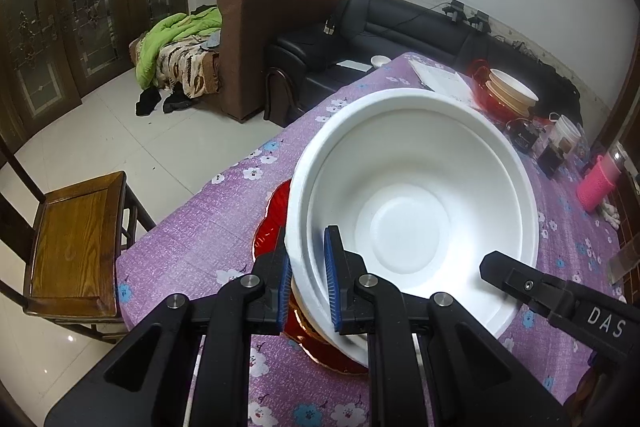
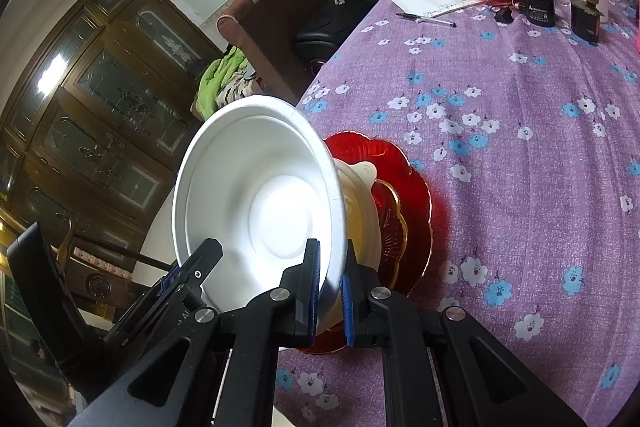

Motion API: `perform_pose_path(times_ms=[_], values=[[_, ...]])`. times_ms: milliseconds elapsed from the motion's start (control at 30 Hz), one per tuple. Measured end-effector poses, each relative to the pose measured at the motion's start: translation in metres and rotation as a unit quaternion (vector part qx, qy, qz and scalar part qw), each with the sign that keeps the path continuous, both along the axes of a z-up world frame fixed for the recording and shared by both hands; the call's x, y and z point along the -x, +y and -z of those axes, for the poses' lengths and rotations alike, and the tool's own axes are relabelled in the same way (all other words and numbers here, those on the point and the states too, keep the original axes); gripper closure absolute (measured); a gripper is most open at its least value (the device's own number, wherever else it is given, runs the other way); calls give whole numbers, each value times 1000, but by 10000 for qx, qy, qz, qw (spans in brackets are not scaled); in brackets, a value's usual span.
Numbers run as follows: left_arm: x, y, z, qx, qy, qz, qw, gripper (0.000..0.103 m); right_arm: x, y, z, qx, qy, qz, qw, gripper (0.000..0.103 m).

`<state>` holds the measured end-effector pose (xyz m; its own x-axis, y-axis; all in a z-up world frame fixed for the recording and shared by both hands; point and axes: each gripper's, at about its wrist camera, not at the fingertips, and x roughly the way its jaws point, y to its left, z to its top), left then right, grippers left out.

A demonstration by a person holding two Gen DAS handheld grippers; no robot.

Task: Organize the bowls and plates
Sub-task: 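Lower the large white bowl with both grippers onto the beige bowl on red plates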

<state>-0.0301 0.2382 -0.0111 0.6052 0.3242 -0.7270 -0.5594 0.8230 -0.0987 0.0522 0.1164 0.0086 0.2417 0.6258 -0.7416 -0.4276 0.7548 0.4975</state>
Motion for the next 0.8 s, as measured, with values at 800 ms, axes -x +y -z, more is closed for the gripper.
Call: perform_pose_path(times_ms=[800], values=[[-3,2,3,-2,135,-43,9999,90,-4,3,5,-15,304,-73,9995,90]])
